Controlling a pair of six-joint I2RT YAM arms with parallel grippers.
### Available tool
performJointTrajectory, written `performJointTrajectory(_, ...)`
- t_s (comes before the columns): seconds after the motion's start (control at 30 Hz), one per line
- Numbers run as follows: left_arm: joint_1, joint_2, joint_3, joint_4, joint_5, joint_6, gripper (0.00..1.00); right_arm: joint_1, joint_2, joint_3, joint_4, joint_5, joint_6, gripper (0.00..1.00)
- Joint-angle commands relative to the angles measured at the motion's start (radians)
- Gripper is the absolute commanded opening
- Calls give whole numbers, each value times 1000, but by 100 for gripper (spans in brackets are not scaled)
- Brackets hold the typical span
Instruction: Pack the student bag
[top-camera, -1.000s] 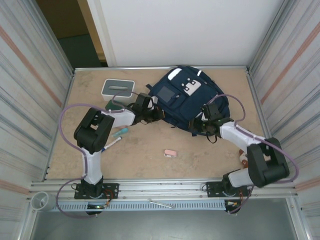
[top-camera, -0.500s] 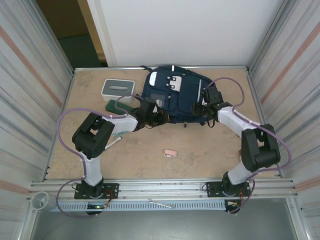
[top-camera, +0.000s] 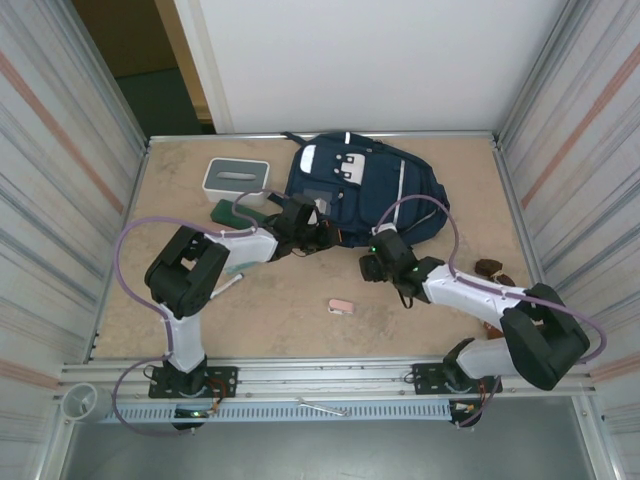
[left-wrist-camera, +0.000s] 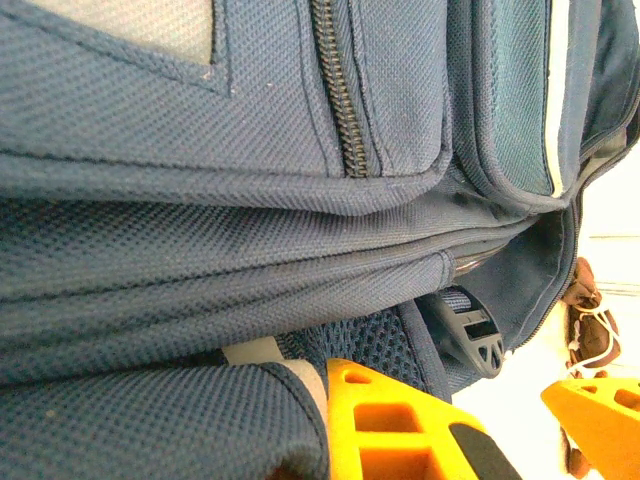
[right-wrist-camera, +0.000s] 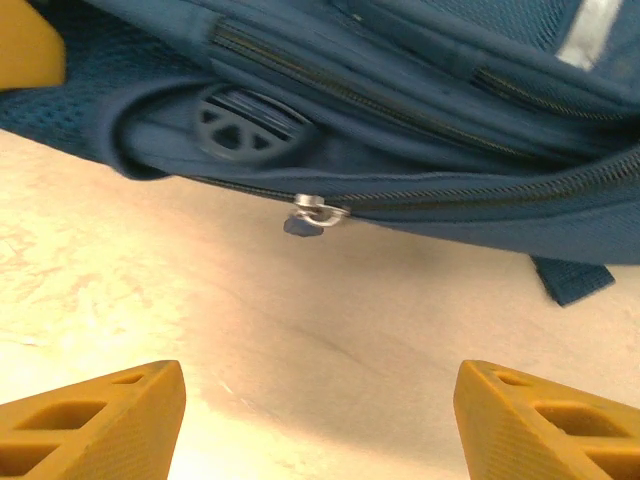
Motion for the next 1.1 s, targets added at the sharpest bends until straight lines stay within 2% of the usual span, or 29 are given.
performJointTrajectory(0.0,-9,-65,40,24,52,22,0,36,49,-15,119,146,34,70)
performJointTrajectory(0.33,-7,-80,44,10,71,39,0,77,250,30,283,318,56,64)
performJointTrajectory(0.63,-5,-77,41,7,78,48,0,77,335,60,395,413,17,50)
performJointTrajectory(0.87,13,-81,28,9,76,55,0,67,289,53,359,430,-18,17)
performJointTrajectory(1.07,35,-75,41,-19,81,95,0,30,171,20,242,313,-20,3)
